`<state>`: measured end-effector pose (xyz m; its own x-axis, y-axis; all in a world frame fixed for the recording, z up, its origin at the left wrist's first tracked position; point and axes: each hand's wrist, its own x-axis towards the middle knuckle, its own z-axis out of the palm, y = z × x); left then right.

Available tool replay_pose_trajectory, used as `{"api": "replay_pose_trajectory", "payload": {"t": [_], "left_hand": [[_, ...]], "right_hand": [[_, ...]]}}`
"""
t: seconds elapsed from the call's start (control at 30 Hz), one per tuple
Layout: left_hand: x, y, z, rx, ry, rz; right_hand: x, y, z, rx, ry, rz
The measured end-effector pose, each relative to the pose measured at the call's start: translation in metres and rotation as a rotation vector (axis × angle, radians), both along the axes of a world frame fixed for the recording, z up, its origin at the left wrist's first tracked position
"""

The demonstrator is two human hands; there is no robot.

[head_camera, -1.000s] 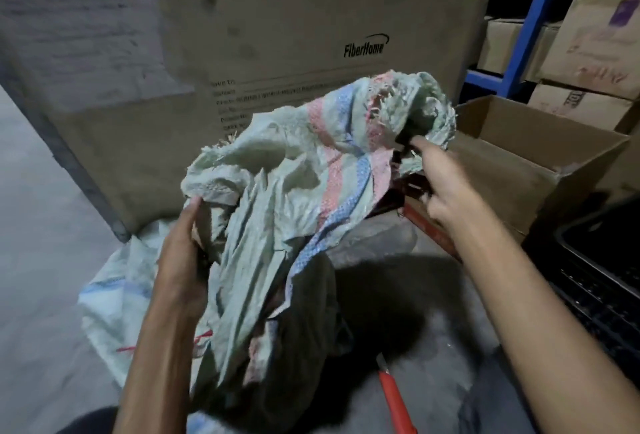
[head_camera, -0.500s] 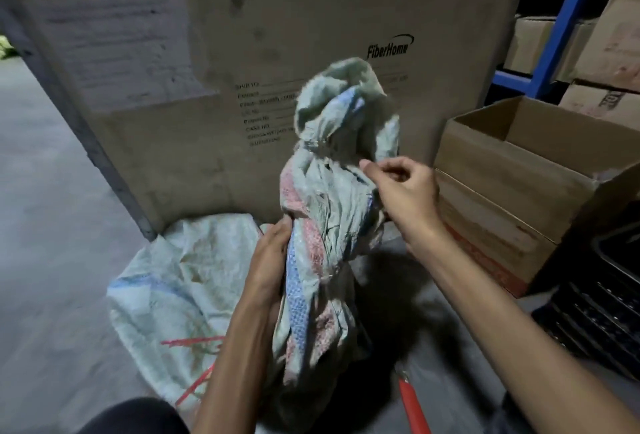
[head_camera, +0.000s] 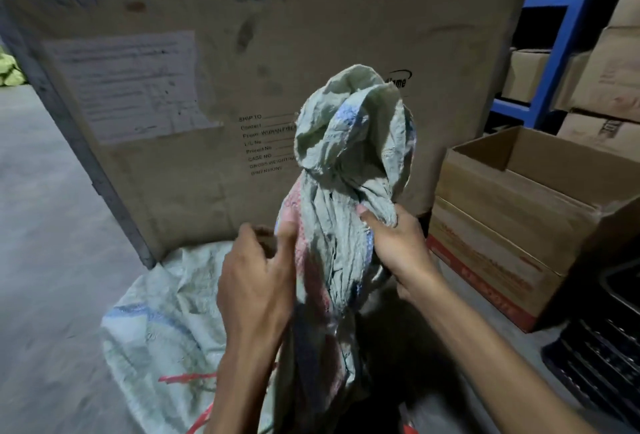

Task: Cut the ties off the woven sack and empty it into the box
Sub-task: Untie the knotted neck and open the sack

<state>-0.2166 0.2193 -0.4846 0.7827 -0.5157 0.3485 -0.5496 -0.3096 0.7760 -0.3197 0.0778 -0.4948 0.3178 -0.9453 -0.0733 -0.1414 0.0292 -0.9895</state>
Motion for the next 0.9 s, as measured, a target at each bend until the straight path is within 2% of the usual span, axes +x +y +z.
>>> {"api": "replay_pose_trajectory", "payload": {"t": [0.07,0.1,0.17,0.27,0.33,0.43,0.53,0.63,0.7,0.8,0.9], "left_hand": [[-0.001,-0.003,-0.004,-0.090,-0.059,-0.091],[0.005,-0.005,-0.011,-0.147,-0.018,-0.103],[0.033,-0.009,-0.032,-0.194,0.102,0.021],[0.067,-0.006,-0.051,-0.142,0.226,0.135],[0.072,-0.006,-0.054,-0.131,0.236,0.154],[0.074,-0.004,-0.059,-0.183,0.339,0.082],[0.075,0.009,-0.044,-0.195,0.437,-0.102],[0.067,0.021,-0.016,-0.311,0.556,-0.265],[0.056,0.023,-0.005,-0.293,0.586,-0.322],[0.034,0.013,-0.008,-0.143,0.497,-0.274],[0.036,0.000,-0.022,-0.122,0.397,-0.055]], "right_hand": [[0.000,0.004,-0.001,-0.156,0.058,0.035],[-0.001,0.005,-0.001,-0.223,0.076,0.044],[-0.007,-0.006,0.001,-0.289,0.108,-0.011],[-0.021,-0.034,0.000,-0.154,0.096,-0.197],[-0.023,-0.040,-0.004,-0.054,0.068,-0.212],[-0.019,-0.042,-0.008,0.039,-0.019,-0.087],[-0.030,-0.033,0.004,-0.011,-0.073,0.062],[-0.040,-0.021,0.020,0.017,-0.118,0.342],[-0.042,-0.014,0.028,0.052,-0.111,0.521],[-0.023,-0.003,0.020,0.075,0.011,0.507],[-0.005,0.012,0.000,-0.137,0.141,0.344]]}}
